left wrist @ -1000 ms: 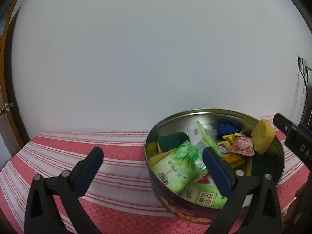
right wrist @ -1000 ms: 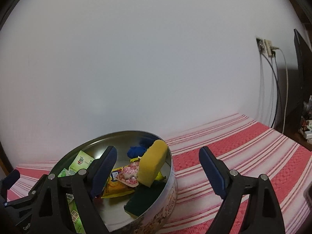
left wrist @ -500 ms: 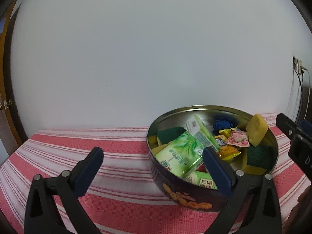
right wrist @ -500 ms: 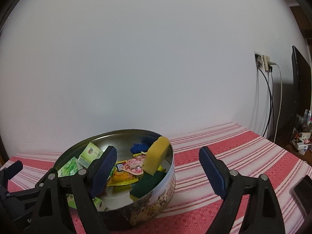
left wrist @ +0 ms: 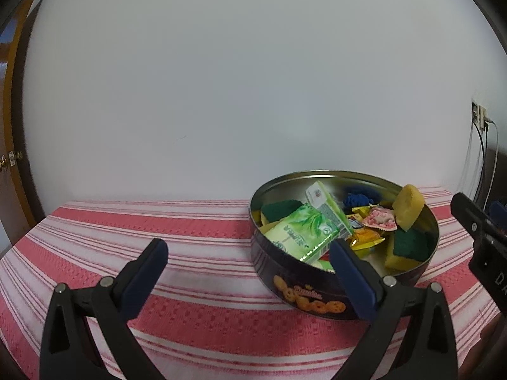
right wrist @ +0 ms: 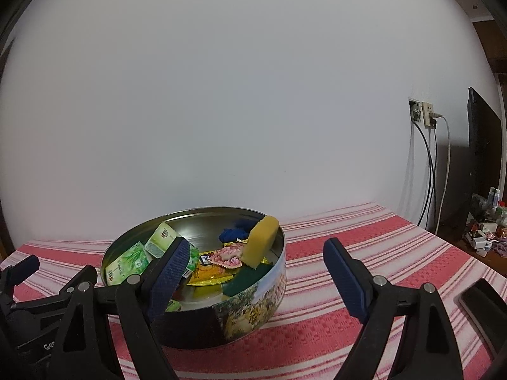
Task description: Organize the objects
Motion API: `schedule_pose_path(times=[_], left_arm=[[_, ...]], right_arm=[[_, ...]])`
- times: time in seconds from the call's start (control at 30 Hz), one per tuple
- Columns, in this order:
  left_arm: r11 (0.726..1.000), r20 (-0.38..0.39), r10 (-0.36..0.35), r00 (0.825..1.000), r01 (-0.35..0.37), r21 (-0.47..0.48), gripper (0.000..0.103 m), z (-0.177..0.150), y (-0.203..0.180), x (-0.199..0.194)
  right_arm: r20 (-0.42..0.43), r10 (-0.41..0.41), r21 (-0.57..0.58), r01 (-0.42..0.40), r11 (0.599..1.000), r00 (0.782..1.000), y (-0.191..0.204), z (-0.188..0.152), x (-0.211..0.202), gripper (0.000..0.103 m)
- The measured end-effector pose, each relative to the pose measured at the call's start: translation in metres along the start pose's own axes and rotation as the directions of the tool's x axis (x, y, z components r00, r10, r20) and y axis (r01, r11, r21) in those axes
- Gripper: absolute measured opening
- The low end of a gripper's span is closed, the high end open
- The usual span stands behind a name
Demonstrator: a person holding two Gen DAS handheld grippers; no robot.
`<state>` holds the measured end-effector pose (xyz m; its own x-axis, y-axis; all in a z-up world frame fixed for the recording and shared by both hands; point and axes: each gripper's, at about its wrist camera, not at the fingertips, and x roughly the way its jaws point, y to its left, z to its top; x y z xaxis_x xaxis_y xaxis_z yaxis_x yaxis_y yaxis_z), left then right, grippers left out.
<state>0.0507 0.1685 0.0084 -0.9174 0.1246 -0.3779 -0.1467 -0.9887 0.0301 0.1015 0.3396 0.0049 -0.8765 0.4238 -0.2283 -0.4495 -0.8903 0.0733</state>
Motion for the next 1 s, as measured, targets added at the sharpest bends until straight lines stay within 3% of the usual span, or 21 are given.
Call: schedule_pose_path(times=[0.33, 1.0], left_arm=[[1.0, 0.013, 0.0, 1.0, 0.001, -0.013, 0.103, -0.005, 0.004, -0.012], [0.999, 0.028, 0.016, 0.999, -0.015, -0.033, 0.103, -0.005, 0.01, -0.018]], right_arm=[[0.032, -0.011, -0.012, 0.012, 1.0, 0.999, 0.01, -0.002, -0.021, 0.088], [0.059, 0.015, -0.05, -0.012, 0.999, 0.998, 0.004, 0.0, -0.02, 0.088]])
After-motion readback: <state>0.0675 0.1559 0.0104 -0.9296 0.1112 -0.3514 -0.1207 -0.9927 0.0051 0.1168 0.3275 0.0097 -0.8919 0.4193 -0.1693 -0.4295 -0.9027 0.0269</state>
